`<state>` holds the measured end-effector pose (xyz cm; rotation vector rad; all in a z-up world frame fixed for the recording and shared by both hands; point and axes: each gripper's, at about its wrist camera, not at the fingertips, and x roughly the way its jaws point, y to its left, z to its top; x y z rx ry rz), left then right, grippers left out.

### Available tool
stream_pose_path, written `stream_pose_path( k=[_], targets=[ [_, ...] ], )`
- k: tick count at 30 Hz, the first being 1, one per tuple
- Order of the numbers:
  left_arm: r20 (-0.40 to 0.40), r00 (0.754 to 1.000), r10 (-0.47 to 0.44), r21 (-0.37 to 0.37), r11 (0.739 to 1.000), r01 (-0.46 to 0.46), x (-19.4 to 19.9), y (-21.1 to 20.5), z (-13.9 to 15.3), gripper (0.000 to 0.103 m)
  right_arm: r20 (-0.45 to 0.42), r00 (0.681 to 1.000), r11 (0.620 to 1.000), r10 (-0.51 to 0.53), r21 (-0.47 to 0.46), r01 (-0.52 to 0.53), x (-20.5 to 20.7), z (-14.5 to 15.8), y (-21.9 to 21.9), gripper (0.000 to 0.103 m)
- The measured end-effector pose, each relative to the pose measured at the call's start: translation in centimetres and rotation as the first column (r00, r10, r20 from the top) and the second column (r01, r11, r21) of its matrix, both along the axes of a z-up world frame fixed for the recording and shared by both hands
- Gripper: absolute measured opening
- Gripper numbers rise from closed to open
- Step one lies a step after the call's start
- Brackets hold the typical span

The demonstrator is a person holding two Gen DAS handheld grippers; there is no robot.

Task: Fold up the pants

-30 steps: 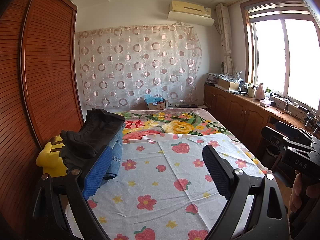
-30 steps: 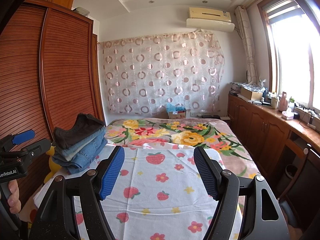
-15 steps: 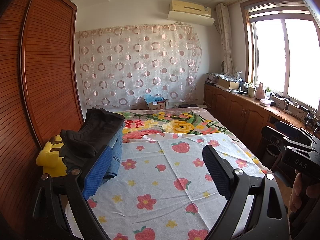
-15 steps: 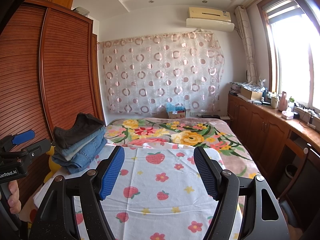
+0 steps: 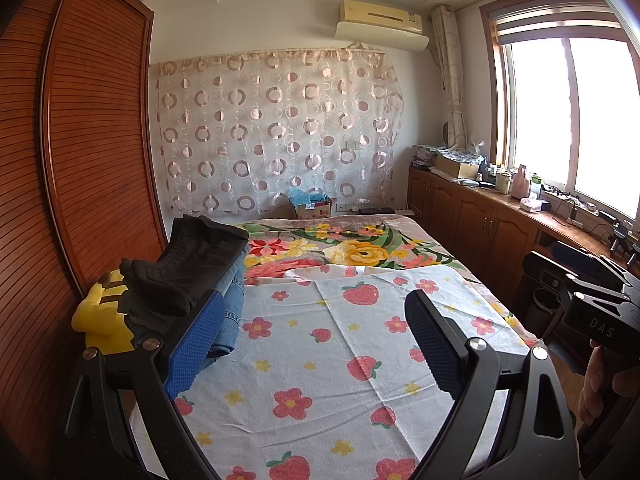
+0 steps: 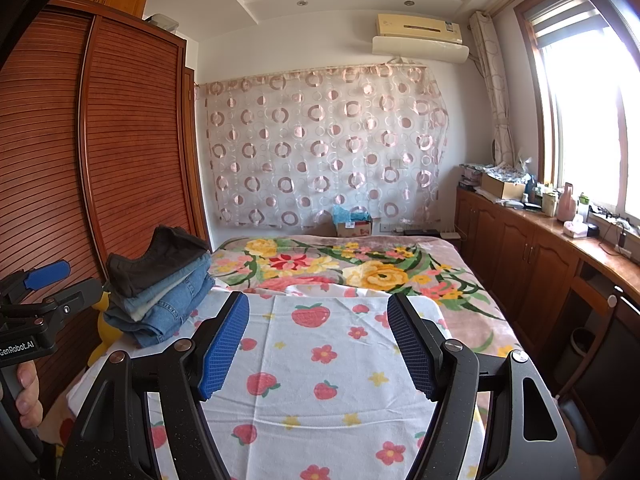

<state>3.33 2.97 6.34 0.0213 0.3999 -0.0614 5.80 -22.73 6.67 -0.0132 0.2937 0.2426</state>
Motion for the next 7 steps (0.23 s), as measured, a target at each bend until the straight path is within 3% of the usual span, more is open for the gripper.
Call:
stream_pose_path(
  k=[7],
  targets=[
    [-0.001, 1.000, 0.000, -0.002, 1.000, 0.000, 0.03, -0.01, 0.00, 0.092, 0.000, 1.000, 1.000, 0.000, 0.000, 0.000, -0.01, -0.02, -0.01, 0.074]
  ],
)
